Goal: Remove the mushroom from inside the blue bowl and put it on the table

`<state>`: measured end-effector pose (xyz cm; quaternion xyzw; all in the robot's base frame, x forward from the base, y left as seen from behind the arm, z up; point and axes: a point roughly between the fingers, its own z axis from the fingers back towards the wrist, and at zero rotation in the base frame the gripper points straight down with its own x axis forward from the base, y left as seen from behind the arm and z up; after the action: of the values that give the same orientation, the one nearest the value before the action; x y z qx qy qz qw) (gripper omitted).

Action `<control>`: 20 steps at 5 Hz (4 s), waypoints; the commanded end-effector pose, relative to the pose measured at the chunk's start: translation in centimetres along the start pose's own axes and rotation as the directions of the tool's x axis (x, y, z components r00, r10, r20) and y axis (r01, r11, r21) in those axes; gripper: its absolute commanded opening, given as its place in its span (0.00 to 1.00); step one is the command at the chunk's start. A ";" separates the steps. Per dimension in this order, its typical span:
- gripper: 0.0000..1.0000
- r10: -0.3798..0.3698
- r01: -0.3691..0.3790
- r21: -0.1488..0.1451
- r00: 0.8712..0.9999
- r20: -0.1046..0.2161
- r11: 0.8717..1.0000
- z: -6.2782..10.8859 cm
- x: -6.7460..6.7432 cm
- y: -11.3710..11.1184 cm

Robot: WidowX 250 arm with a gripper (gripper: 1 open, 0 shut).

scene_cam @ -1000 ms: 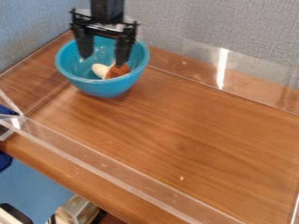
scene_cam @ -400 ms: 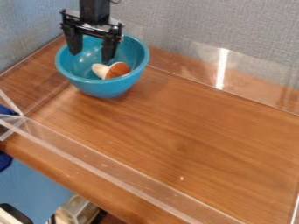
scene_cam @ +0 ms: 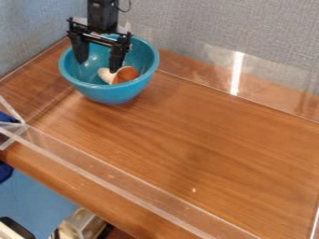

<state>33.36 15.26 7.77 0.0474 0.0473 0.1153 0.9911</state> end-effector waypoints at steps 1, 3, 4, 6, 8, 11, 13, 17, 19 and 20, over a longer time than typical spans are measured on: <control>1.00 0.005 -0.006 0.017 0.998 0.066 1.000 1.7 1.0 0.1; 1.00 0.003 -0.004 0.019 0.998 0.063 1.000 1.0 1.3 -0.4; 1.00 0.003 -0.004 0.018 0.998 0.062 1.000 0.8 1.4 -0.6; 1.00 0.003 -0.004 0.017 0.998 0.059 1.000 0.3 1.6 -1.0; 1.00 0.004 -0.005 0.015 0.998 0.055 1.000 -0.2 1.7 -1.3; 0.00 0.007 -0.008 0.016 0.999 0.054 1.000 -0.9 2.0 -1.7; 0.00 0.011 -0.011 0.011 0.997 0.081 1.000 0.3 1.9 -1.7; 0.00 0.019 -0.023 0.009 0.960 0.278 1.000 11.5 0.6 -2.6; 1.00 0.038 -0.042 0.008 0.961 0.275 0.999 11.4 0.2 -2.1; 1.00 0.043 -0.048 0.012 0.970 0.240 0.999 10.0 0.0 -1.7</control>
<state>35.10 12.14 15.19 0.0634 -0.0406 0.1223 0.9896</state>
